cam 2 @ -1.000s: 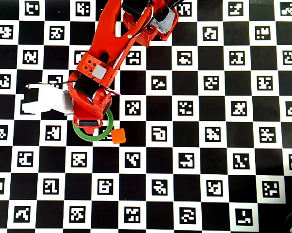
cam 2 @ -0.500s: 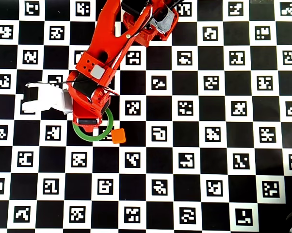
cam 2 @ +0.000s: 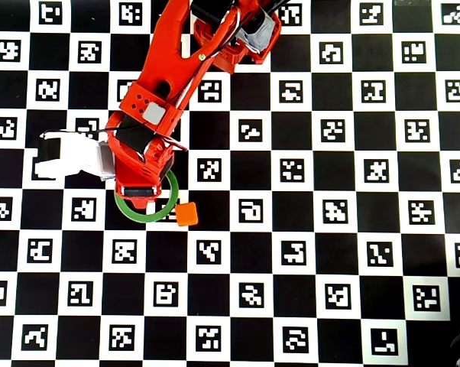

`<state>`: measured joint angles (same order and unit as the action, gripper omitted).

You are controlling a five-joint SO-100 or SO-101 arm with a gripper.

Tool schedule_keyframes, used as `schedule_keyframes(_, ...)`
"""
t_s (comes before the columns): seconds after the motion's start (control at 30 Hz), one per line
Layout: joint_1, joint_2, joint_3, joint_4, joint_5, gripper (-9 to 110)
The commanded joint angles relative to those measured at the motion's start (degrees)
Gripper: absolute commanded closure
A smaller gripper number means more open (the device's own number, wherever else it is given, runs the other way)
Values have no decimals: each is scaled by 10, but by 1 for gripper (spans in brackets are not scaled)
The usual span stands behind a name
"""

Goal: Grab the red cube then put it in the green circle then put the blue cube on top and finally the orange cube on top

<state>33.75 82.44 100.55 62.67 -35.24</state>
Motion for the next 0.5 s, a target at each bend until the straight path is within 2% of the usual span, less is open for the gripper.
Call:
schedule_keyframes(0.0, 9, 18, -2, -4, -4, 90)
schedule_keyframes(0.07, 10, 18, -2, -8, 4, 88)
schedule_keyframes(0.23, 11, 21, -2, -6, 3, 70)
schedule_keyframes(0.47, 12, 34, -32, 23, 33, 60)
